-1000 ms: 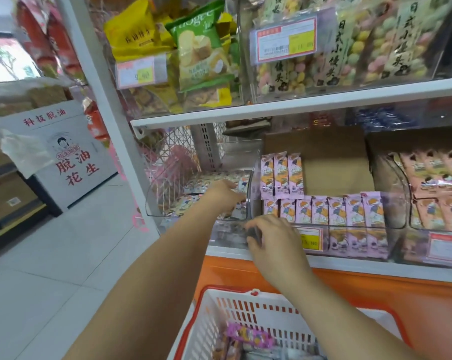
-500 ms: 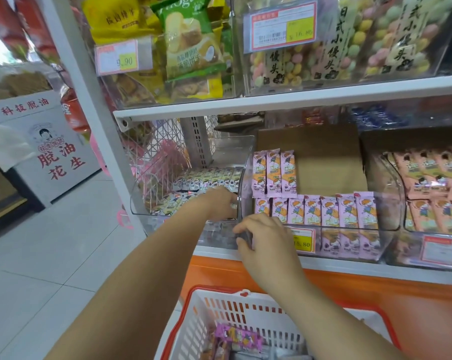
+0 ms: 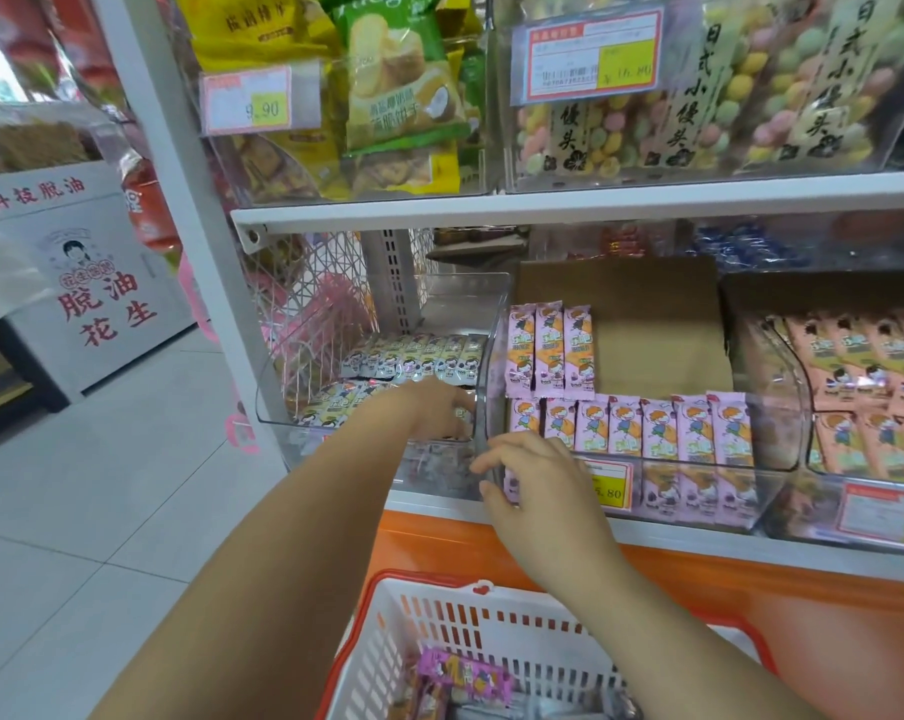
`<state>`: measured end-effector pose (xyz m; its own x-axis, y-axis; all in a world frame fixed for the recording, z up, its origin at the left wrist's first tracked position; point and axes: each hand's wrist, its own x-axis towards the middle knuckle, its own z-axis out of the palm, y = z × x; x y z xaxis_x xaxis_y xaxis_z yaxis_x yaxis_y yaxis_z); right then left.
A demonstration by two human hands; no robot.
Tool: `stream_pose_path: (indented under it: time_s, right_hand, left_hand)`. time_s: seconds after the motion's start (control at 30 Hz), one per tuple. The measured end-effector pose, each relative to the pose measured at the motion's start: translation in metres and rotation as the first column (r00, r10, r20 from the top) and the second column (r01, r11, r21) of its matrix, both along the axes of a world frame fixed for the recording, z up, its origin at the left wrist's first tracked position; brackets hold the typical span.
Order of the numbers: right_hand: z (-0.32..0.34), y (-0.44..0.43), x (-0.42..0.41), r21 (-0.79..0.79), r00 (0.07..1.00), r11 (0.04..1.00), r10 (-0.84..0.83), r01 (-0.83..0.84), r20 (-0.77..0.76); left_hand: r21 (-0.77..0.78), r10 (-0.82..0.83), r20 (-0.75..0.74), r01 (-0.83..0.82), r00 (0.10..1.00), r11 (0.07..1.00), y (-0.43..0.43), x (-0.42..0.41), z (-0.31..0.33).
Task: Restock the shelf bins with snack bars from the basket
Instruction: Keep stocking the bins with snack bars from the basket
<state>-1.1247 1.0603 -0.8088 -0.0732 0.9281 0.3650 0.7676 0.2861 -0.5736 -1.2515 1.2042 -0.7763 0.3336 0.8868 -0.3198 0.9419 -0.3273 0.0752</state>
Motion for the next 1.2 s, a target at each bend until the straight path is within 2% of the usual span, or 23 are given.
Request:
stream_pose_path:
  time_s: [0.07, 0.2, 0.3, 0.37, 0.43, 0.5, 0.63, 0.8, 0.87, 0.97, 1.07, 1.2]
  right_hand:
    - [0.002, 0.0, -0.001, 0.008, 1.0, 1.0, 0.004, -0.004, -0.023]
    - [0.005, -0.001, 0.002, 0.004, 0.998, 1.0, 0.025, -0.025, -0.049]
    - [0.008, -0.004, 0.006, -0.062, 0.991, 0.997, 0.046, -0.054, -0.124]
    - [0.01, -0.009, 0.009, -0.142, 0.984, 0.985, 0.078, -0.102, -0.16]
    - [0.01, -0.012, 0.011, -0.238, 0.98, 0.958, 0.126, -0.161, -0.156]
    - [0.004, -0.018, 0.014, -0.342, 0.977, 0.915, 0.2, -0.213, -0.073]
    - [-0.049, -0.037, 0.036, -0.568, 0.944, 0.793, 0.32, -0.221, 0.078]
    - [-0.152, -0.058, 0.074, -0.746, 0.975, 0.659, 0.211, -0.093, 0.064]
    - [-0.181, -0.06, 0.083, -0.781, 0.954, 0.622, 0.265, -0.059, 0.139]
    - [-0.212, -0.055, 0.097, -0.793, 0.87, 0.608, 0.372, 0.034, 0.323]
    - [-0.236, -0.048, 0.115, -0.811, 0.784, 0.575, 0.451, 0.109, 0.425]
    - [-0.261, -0.053, 0.131, -0.758, 0.671, 0.627, 0.486, 0.178, 0.56]
  left_hand:
    - [0.008, -0.013, 0.047, 0.012, 0.999, 1.0, -0.004, -0.002, 0.002]
    - [0.101, 0.001, 0.302, -0.034, 0.953, 0.994, -0.02, -0.015, -0.003]
    - [0.324, -0.047, 0.487, -0.13, 0.872, 0.937, -0.048, -0.028, -0.017]
    - [0.451, -0.131, 0.622, -0.217, 0.772, 0.866, -0.077, -0.034, -0.029]
    - [0.523, -0.183, 0.661, -0.271, 0.728, 0.808, -0.107, -0.04, -0.041]
    - [0.555, -0.201, 0.642, -0.268, 0.739, 0.787, -0.131, -0.048, -0.058]
    - [0.468, -0.145, 0.636, -0.23, 0.758, 0.853, -0.165, -0.068, -0.112]
    - [0.258, 0.021, 0.671, -0.259, 0.741, 0.931, -0.189, -0.07, -0.182]
    - [0.167, 0.068, 0.64, -0.225, 0.766, 0.96, -0.197, -0.068, -0.209]
    - [0.021, 0.098, 0.486, -0.124, 0.868, 0.992, -0.209, -0.066, -0.253]
    - [-0.184, 0.081, 0.273, -0.031, 0.959, 0.982, -0.219, -0.067, -0.288]
    - [-0.34, -0.002, 0.068, 0.025, 0.998, 0.94, -0.222, -0.066, -0.313]
